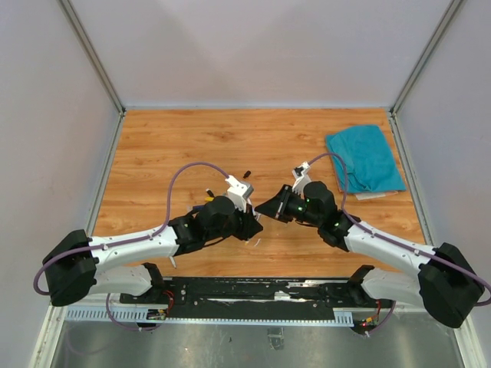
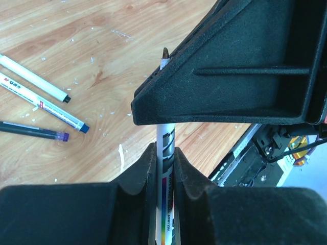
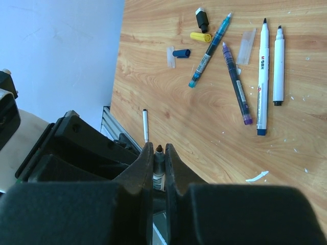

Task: Insert the pens into the pen caps
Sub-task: Pick up the pen from the center of the board.

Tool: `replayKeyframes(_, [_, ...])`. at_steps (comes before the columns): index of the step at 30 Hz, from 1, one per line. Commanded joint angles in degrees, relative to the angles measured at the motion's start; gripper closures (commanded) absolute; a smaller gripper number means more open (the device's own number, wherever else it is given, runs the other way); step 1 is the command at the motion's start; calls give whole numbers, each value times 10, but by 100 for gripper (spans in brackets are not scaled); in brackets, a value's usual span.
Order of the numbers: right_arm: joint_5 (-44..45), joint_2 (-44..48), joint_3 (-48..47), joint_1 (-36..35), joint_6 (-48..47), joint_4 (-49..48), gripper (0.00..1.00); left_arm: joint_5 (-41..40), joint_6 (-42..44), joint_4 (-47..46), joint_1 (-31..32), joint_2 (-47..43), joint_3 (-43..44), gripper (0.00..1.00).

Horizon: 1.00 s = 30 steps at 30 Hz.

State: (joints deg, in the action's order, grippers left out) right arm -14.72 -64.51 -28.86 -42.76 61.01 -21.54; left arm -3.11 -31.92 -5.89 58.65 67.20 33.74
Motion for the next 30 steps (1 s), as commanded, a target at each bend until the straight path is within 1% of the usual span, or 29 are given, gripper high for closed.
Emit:
replayKeyframes(1, [34,17,-30,-8,-47,41,95,-23,4,32,-3,-12,-6,100])
replayKeyframes(3, [39,21,-33,-8,-52,48,83,-25,5,35,-2,-13,-5,100])
replayKeyframes(5, [43,26,-34,-8,-55,55,64,-29,4,36,-3,-15,-4,100])
replayKeyframes(6, [45,28,-32,-8,-55,58,57,-31,4,37,-2,-16,-3,99])
replayKeyframes(8, [45,32,-30,-8,-53,61,49,-36,4,38,-3,-17,-1,100])
replayKeyframes(11, [40,34,-23,-10,-48,62,44,-40,2,38,-2,-18,1,100])
replayKeyframes(14, [34,32,-11,-14,-36,50,45,-39,3,34,-2,-15,3,100])
replayKeyframes(21, [11,-6,-8,-34,-15,6,56,-35,2,26,-2,-7,6,100])
replayKeyframes(25, [-2,-28,-14,-49,-10,-10,60,-39,1,26,-2,-9,7,99])
replayKeyframes(26, [-2,-31,-13,-51,-7,-15,63,-40,1,26,-2,-9,8,100])
replayKeyframes(30, [4,-31,-8,-56,-1,-23,85,-43,2,27,-2,-10,9,99])
